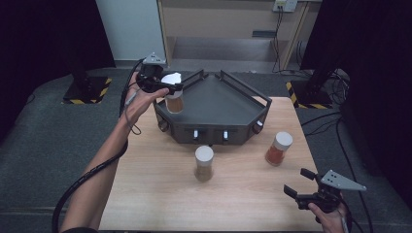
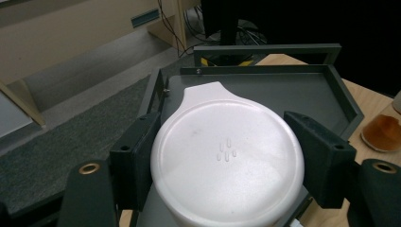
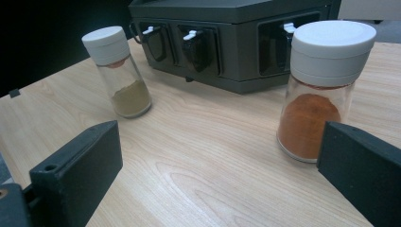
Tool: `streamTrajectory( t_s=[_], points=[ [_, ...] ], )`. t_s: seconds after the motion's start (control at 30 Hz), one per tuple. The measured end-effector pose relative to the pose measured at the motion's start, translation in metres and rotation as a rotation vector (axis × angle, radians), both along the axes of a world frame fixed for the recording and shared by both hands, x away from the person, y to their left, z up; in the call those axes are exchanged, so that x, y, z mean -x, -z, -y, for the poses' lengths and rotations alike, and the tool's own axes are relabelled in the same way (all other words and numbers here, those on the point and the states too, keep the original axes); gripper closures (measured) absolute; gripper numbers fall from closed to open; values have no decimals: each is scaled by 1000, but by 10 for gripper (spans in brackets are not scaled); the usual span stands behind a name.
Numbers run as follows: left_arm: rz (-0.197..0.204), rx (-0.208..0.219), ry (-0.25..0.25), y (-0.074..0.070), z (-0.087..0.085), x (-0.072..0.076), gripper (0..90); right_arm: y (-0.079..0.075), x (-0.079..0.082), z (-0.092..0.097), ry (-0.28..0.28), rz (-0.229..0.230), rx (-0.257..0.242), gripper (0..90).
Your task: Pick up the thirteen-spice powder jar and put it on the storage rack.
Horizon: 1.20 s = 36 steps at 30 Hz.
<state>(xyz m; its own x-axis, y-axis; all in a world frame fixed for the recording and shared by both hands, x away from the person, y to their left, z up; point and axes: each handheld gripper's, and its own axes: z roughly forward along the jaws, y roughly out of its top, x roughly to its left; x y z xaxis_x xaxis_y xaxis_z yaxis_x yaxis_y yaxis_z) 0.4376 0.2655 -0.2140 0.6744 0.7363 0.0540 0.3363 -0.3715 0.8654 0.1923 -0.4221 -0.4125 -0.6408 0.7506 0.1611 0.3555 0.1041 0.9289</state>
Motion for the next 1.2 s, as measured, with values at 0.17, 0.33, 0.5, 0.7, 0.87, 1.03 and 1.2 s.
streamTrajectory(
  t_s=[0.17, 0.33, 0.5, 0.7, 0.87, 1.03, 1.2],
  points=[
    [-3, -1, -20, 2, 4, -6, 293, 0, 0, 0, -1, 1, 2, 16],
    [-8, 5, -38, 8, 6, -13, 293, -1, 0, 0, -2, 0, 1, 16],
    [-30, 5, -51, 17, 8, -21, 293, 0, 0, 0, -1, 0, 2, 16],
    [-41, 1, -62, 26, 12, -27, 294, 0, 0, 0, -4, -1, -1, 16],
    [-46, 4, -58, 31, 14, -29, 295, 0, 0, 0, -5, 0, -1, 16],
    [-51, 1, -46, 34, 15, -30, 295, 0, 0, 0, -3, 0, -2, 16],
    [-51, -2, -46, 35, 16, -30, 295, 0, 0, 0, -3, 0, -1, 16]
  ],
)
